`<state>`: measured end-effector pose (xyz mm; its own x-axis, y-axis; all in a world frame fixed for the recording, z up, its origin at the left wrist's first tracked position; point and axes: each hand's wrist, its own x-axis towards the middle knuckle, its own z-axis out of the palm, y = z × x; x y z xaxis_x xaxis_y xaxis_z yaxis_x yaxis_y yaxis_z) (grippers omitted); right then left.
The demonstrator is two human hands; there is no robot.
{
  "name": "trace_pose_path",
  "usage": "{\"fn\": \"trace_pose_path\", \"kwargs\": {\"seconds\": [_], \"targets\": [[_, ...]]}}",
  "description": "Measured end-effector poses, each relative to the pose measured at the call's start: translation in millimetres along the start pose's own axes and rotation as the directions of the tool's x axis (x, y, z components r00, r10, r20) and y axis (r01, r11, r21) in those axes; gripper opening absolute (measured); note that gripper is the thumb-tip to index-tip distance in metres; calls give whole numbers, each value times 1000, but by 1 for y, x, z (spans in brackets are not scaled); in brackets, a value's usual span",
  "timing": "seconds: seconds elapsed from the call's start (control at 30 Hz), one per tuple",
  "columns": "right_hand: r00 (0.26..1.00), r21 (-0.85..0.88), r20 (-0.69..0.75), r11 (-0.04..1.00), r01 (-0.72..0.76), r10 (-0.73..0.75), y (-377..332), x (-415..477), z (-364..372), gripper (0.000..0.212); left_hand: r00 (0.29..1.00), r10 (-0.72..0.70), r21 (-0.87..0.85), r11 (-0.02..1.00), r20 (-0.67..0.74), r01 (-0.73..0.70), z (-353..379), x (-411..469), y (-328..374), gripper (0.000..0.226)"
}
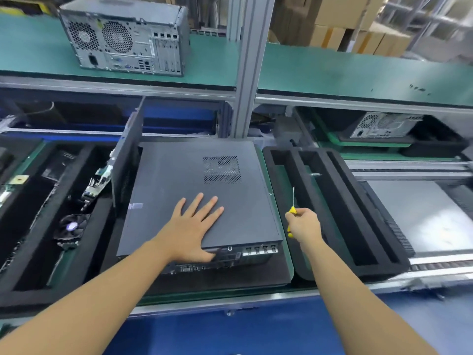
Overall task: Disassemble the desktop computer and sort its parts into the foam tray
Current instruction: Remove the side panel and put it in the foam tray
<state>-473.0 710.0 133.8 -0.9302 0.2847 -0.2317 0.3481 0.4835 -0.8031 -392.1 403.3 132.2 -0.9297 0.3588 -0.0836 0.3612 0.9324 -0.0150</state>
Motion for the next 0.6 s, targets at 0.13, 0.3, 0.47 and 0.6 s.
{"fn": "trace_pose_path", "kwargs": {"seconds": [0.13,0.3,0.47,0.6], "targets": [[999,-333,38,943,20,-8,30,31,20,24,1000,11,2,1000,-26,-11,1,0,-1,112],[997,-468,73,883,50,-18,45,61,45,31,999,24,29,999,-48,-23,-1,-2,-1,111],[975,-530,210,846,52,71,56,68,52,36,999,16,51,999,-31,-14,-6,-2,0,111],[969,-560,233,826,64,83,58,64,50,44,1000,12,41,999,-27,-11,-8,-3,1,109]]}}
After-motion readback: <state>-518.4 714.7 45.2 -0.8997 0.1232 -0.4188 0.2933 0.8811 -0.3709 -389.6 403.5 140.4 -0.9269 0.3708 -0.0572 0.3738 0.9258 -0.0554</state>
